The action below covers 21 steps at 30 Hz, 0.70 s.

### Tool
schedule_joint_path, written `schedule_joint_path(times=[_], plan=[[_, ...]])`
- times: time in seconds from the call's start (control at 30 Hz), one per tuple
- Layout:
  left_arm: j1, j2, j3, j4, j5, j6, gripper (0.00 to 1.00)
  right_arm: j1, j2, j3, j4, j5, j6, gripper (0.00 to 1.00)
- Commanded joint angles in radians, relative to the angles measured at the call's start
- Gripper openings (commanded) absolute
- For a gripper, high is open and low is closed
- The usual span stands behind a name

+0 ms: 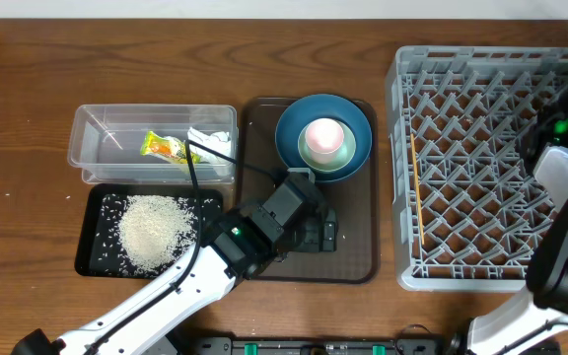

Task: Sort waste into correct bins and load items into the dishwasher rack
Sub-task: 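Carry the bowl with the right gripper into the rack and release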

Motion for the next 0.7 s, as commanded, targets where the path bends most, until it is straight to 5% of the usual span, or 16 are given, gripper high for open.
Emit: schedule_joint_path(times=[0.0, 0.53, 0.67], plan=[[-0.001, -0.013, 0.025, -0.002, -0.005, 0.001, 0.93, -0.006, 0.063, 0.005, 0.021, -0.03, -0.053, 0.01], [-0.001, -0.013, 0.025, -0.002, -0.005, 0.001, 0.93, 0.137, 0.186, 0.005, -0.018, 0.017, -0.05, 0.01], [-0.001, -0.013, 0.025, -0.002, -0.005, 0.001, 0.93, 0.169, 0.186, 0.005, -0.025, 0.073, -0.049, 0.12]])
